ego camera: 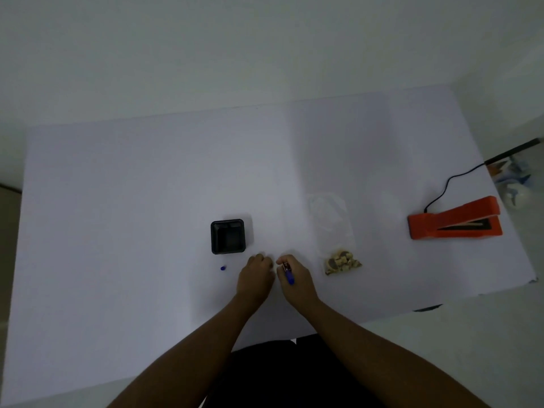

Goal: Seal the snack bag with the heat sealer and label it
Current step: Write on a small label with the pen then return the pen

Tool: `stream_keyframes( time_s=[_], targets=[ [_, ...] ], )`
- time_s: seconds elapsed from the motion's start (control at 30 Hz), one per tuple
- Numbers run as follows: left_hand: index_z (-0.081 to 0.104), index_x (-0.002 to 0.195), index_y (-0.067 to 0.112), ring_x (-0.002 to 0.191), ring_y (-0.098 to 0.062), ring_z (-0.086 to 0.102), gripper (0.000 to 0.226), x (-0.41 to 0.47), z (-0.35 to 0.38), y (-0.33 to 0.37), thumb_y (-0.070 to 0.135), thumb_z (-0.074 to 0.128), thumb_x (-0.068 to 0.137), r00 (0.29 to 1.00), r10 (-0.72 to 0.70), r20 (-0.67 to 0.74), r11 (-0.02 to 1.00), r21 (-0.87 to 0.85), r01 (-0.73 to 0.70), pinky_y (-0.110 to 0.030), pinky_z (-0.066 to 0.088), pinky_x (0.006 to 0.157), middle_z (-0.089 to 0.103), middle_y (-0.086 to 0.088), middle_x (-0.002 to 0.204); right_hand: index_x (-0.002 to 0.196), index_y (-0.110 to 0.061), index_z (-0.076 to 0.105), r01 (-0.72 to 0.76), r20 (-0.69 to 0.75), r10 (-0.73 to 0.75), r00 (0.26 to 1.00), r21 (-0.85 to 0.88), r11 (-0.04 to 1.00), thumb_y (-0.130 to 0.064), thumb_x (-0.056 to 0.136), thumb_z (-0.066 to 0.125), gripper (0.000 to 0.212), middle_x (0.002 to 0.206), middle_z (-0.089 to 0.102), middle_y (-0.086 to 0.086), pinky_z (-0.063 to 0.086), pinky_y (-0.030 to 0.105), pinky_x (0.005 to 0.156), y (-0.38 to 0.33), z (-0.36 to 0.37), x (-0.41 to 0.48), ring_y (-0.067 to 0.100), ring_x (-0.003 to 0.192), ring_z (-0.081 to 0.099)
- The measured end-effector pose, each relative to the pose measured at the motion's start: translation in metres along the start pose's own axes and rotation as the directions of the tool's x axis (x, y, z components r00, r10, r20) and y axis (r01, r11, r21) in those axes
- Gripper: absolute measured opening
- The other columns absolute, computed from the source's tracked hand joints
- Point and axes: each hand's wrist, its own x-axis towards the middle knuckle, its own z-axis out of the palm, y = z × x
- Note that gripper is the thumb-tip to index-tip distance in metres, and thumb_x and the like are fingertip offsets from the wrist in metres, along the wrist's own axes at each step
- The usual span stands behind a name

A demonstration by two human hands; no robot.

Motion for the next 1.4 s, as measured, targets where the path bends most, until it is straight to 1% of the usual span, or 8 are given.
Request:
stream_keyframes(
  time_s=[0.17,0.27,0.53,0.7,1.0,1.1,1.27,1.4],
  targets=[
    [0.06,0.111,0.011,0.102,-0.02,0.054,0.019,0.0,0.001,0.003,0.015,0.055,0.093,1.0,0.005,0.019,1.0,-0.006,-0.005,-0.027,0.05,0.082,0.059,-0.007,0.11,0.114,-0.013,0.057,0.063,0.026,-0.06,0.998,-0.136,0.989,-0.002,0.086,0.056,0.031,0.098,0.061,0.005,0.049,0.03,0.082,0.017,-0.007,0.006,0.019,0.091,0.057],
    [0.054,0.126,0.013,0.108,-0.02,0.054,0.035,-0.001,0.0,0.0,0.018,0.057,0.092,1.0,0.009,0.011,1.0,-0.024,-0.008,-0.03,0.051,0.086,0.058,-0.006,0.118,0.123,-0.015,0.054,0.047,0.044,-0.039,0.998,-0.204,0.978,0.002,0.086,0.057,0.041,0.109,0.06,0.006,0.044,0.027,0.088,0.025,-0.009,0.008,0.017,0.103,0.053],
    [0.061,0.113,0.016,0.097,-0.017,0.057,0.023,-0.003,-0.003,-0.006,0.026,0.058,0.093,0.999,0.008,-0.032,1.0,-0.007,-0.009,-0.029,0.052,0.079,0.061,-0.002,0.107,0.132,-0.012,0.051,0.108,0.086,-0.088,0.992,-0.276,0.955,-0.005,0.089,0.061,0.044,0.115,0.06,0.013,0.044,0.03,0.091,0.03,-0.012,0.01,0.024,0.107,0.055],
    [0.065,0.099,0.015,0.09,-0.017,0.059,0.015,-0.003,-0.004,-0.005,0.026,0.056,0.094,0.999,-0.008,-0.045,1.0,-0.008,0.007,-0.028,0.051,0.072,0.062,-0.001,0.098,0.13,-0.012,0.053,0.127,0.117,-0.098,0.988,-0.28,0.952,-0.005,0.088,0.064,0.044,0.113,0.061,0.014,0.041,0.024,0.086,0.03,-0.011,0.012,0.025,0.103,0.056],
    [0.06,0.108,0.017,0.089,-0.014,0.06,0.017,-0.004,-0.004,-0.003,0.026,0.055,0.094,0.999,-0.032,-0.027,0.999,-0.041,0.031,-0.023,0.047,0.071,0.063,0.0,0.103,0.124,-0.01,0.058,0.114,0.097,-0.091,0.991,-0.258,0.959,-0.007,0.094,0.059,0.031,0.108,0.064,0.01,0.046,0.021,0.09,0.034,-0.002,0.015,0.02,0.096,0.061],
    [0.06,0.112,0.018,0.091,-0.014,0.061,0.021,-0.003,-0.004,-0.004,0.027,0.055,0.094,0.999,-0.031,-0.025,0.998,-0.048,0.03,-0.023,0.048,0.073,0.063,0.0,0.106,0.123,-0.01,0.058,0.098,0.084,-0.079,0.993,-0.251,0.963,-0.008,0.095,0.058,0.028,0.103,0.064,0.009,0.041,0.01,0.081,0.036,-0.001,0.015,0.016,0.089,0.059],
    [0.061,0.111,0.017,0.089,-0.014,0.061,0.02,-0.002,-0.003,-0.004,0.026,0.055,0.095,1.0,-0.022,-0.008,0.999,-0.048,0.022,-0.023,0.049,0.072,0.064,-0.001,0.105,0.118,-0.005,0.059,0.139,0.124,-0.112,0.986,-0.238,0.961,0.005,0.09,0.056,0.03,0.095,0.064,0.013,0.044,0.02,0.074,0.033,-0.001,0.017,0.018,0.081,0.058],
    [0.059,0.105,0.015,0.083,-0.016,0.06,0.018,-0.002,-0.004,-0.004,0.025,0.061,0.091,0.999,-0.045,-0.001,0.996,-0.082,0.045,-0.027,0.051,0.069,0.064,-0.002,0.1,0.104,-0.017,0.054,0.041,-0.02,-0.043,0.999,-0.102,0.994,-0.001,0.089,0.062,0.023,0.086,0.058,0.003,0.04,0.008,0.065,0.028,-0.002,0.012,0.012,0.075,0.055]
  ],
)
